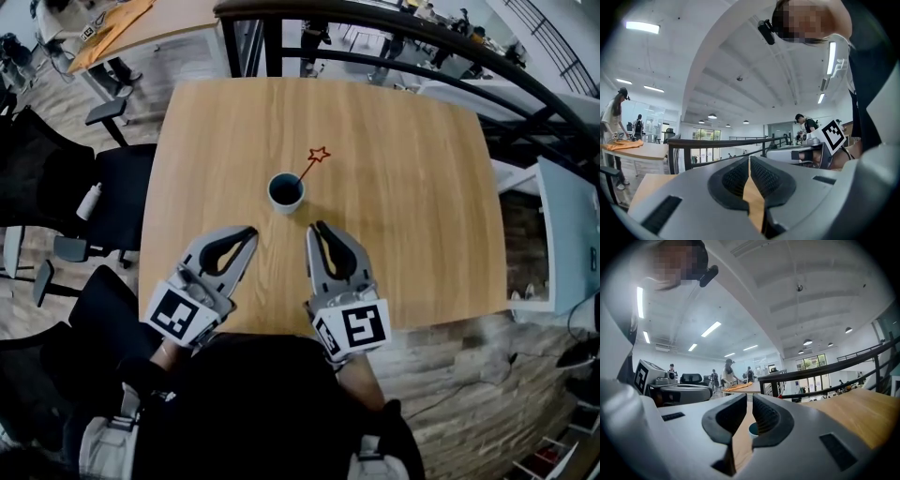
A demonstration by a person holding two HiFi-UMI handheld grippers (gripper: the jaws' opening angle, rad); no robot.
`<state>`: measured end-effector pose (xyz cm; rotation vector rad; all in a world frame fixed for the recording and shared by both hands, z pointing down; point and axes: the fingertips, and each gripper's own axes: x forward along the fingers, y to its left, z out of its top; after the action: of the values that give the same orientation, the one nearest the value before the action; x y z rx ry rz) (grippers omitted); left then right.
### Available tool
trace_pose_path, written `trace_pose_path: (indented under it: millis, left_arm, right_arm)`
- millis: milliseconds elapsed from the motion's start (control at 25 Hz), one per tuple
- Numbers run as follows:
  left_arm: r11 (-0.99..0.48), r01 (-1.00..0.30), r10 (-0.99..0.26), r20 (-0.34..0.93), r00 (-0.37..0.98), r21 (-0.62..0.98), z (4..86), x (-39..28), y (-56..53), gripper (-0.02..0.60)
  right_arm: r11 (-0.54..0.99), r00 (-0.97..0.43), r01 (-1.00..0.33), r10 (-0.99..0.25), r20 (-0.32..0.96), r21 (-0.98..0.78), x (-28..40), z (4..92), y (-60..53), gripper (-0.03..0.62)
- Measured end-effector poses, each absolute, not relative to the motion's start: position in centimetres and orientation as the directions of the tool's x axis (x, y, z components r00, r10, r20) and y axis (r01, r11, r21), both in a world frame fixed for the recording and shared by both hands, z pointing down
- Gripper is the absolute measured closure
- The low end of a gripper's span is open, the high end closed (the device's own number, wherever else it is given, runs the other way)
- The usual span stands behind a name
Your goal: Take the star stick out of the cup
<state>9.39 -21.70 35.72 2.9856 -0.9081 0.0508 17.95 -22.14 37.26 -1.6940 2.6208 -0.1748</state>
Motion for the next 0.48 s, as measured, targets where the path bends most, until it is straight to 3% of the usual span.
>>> trace_pose_path:
  millis: [480]
  left_arm:
    - [-0.794,-0.608,-0.607,0.047,0.793,0.012,36.8,11.9,-24.7,0.558]
  right_arm:
    - [0.465,-0.475,-0.878,-0.876,0.081,-0.114,20.1,39.9,-26.3,0.566]
